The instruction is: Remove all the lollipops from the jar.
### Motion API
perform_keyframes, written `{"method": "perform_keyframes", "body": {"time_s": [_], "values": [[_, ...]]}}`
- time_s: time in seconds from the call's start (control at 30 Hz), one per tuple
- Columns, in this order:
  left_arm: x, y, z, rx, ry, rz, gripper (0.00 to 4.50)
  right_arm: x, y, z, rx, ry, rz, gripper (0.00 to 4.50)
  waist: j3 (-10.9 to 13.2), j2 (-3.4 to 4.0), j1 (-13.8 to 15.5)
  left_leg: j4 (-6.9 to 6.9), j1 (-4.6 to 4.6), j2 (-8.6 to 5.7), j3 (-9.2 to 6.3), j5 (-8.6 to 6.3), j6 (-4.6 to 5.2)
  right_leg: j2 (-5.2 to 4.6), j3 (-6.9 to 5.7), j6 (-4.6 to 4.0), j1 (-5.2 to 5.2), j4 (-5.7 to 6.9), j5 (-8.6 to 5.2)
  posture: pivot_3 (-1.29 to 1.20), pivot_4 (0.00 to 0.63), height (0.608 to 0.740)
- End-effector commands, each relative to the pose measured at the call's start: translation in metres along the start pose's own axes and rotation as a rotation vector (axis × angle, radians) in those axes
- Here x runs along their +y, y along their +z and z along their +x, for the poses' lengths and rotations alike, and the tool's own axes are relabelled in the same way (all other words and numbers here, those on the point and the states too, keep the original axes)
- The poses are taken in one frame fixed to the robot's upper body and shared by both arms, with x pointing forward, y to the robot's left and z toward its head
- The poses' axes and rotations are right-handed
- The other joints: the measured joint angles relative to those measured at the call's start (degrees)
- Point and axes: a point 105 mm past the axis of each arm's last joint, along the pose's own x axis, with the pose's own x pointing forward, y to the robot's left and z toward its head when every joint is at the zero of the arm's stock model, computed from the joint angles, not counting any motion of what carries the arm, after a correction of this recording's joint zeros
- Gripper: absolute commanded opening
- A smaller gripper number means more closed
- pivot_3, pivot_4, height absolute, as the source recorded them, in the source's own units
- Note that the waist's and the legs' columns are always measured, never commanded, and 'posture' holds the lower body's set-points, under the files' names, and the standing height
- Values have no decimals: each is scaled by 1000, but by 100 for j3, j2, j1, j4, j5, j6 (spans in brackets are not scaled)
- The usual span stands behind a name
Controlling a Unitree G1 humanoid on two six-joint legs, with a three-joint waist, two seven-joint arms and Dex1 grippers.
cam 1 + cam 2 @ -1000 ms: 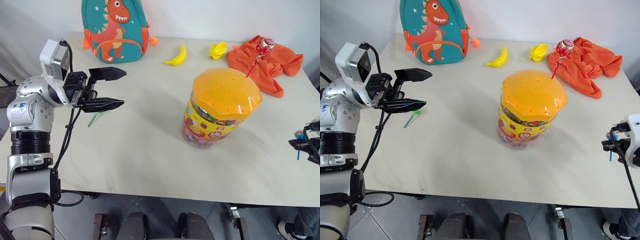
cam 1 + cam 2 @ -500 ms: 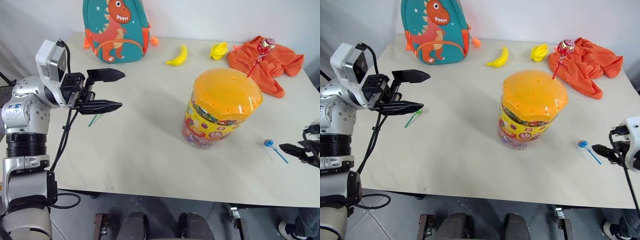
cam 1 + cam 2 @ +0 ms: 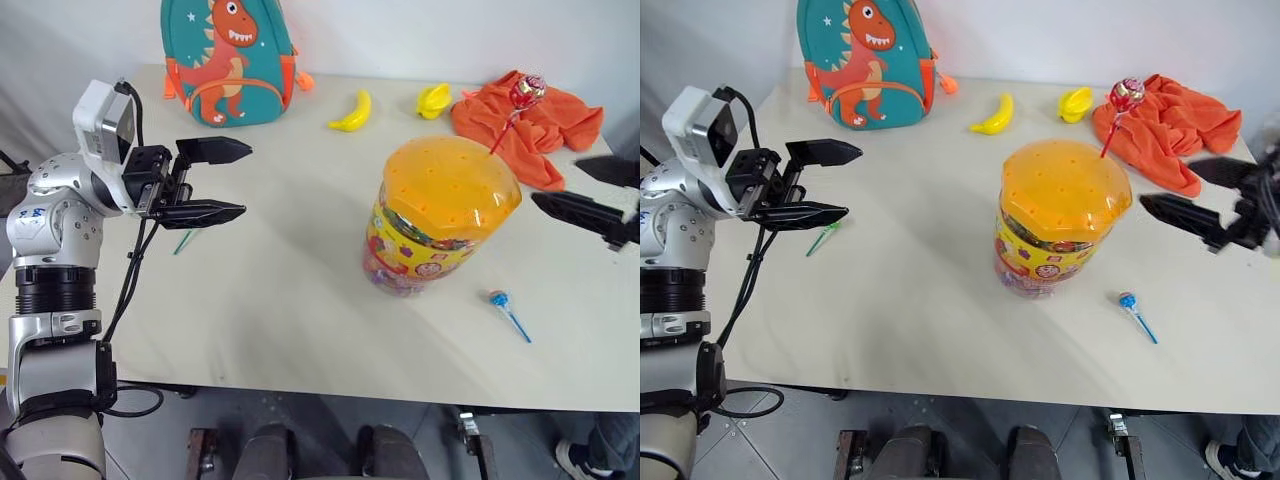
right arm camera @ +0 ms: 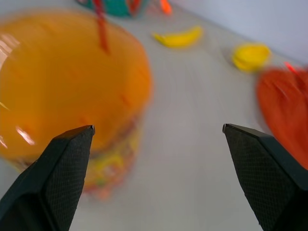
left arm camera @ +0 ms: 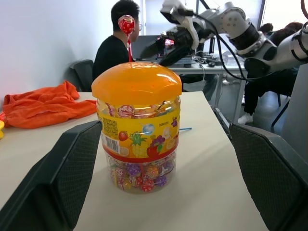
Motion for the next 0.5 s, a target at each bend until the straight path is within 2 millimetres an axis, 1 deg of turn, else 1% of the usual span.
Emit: {"method": "perform_keyframes", "body": {"time_s": [0.03, 0.17, 0.3, 0.4, 0.5], "values": [[-10, 13, 3, -23, -85, 63, 4500, 8, 20, 17, -110, 104, -10, 4462, 0, 0, -10, 3, 0, 1, 0, 0, 0, 0, -1, 0, 0, 2, 0, 0, 150, 740], [-11, 13, 4, -25, -82, 68, 4500, 9, 21, 39, -153, 177, -1, 4462, 0, 0, -15, 1, -1, -2, 5, 0, 0, 1, -4, 0, 0, 5, 0, 0, 150, 740], [-13, 15, 5, -28, -77, 74, 4500, 6, 19, 60, -174, 207, 23, 4462, 0, 0, -57, -3, -2, -4, 6, 0, 0, 0, -7, 0, -1, 8, 0, 0, 150, 740], [-15, 16, 4, -25, -71, 79, 4500, 5, 25, 65, -212, 213, 16, 3849, 0, 0, -118, -4, -1, -3, 1, 0, 0, 0, -9, 0, -1, 12, 0, 0, 150, 740], [-16, 17, 1, -23, -62, 81, 4500, 2, 31, 66, -247, 201, 11, 2909, 0, 0, -142, -6, -1, -2, 0, 0, 0, 0, -9, 0, -2, 12, 0, 0, 150, 740]]}}
